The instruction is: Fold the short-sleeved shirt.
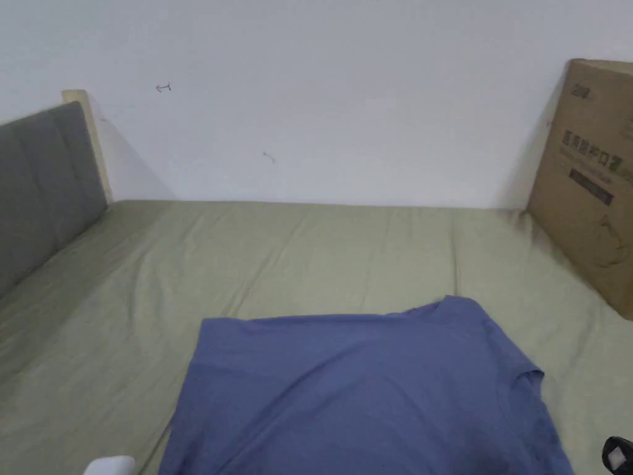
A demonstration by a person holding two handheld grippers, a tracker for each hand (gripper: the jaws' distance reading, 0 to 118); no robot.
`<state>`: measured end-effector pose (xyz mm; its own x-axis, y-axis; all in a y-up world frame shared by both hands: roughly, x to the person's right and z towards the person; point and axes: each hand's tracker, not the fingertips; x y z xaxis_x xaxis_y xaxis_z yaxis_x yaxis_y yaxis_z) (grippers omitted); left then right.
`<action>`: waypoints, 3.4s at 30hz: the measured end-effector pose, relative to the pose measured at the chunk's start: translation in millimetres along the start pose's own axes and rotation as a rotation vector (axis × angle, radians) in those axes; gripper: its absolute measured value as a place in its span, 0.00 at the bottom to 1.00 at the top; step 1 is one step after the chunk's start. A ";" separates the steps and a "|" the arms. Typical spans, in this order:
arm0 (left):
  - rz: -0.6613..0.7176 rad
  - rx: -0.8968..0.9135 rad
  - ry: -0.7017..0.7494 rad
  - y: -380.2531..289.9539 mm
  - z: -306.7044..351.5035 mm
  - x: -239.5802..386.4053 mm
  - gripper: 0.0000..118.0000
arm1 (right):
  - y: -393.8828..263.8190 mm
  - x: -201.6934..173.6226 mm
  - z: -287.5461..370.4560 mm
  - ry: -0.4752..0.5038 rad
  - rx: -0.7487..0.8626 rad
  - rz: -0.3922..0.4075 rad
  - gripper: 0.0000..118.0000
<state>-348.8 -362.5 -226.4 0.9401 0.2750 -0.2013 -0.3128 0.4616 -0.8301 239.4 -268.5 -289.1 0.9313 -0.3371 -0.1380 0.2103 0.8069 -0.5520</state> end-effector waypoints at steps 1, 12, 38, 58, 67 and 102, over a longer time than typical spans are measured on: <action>0.018 0.015 -0.042 -2.8 3.5 1.3 0.04 | -0.6 3.7 -1.8 -0.011 -0.011 -0.006 0.00; -0.014 0.114 -0.020 1.3 42.3 18.2 0.04 | -41.1 65.4 -95.7 -0.213 -0.603 0.053 0.94; -0.027 -0.012 -0.032 -19.6 62.4 -8.5 0.04 | -39.8 64.3 -15.8 -0.087 -0.682 0.126 0.06; 0.067 0.065 -0.104 116.0 32.1 -6.6 0.04 | 109.4 22.7 -121.8 -0.010 -0.509 -0.041 0.06; 0.011 0.051 -0.045 166.4 -38.2 3.8 0.07 | 111.4 17.8 -233.0 -0.084 -0.496 -0.098 0.06; -0.047 0.195 0.013 75.2 35.0 30.0 0.01 | 36.3 -27.0 -57.9 0.063 -0.073 0.034 0.04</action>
<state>-348.8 -290.0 -276.6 0.9557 0.2388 -0.1721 -0.2872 0.6287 -0.7226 204.6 -258.2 -353.0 0.9167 -0.3413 -0.2078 0.1542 0.7819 -0.6041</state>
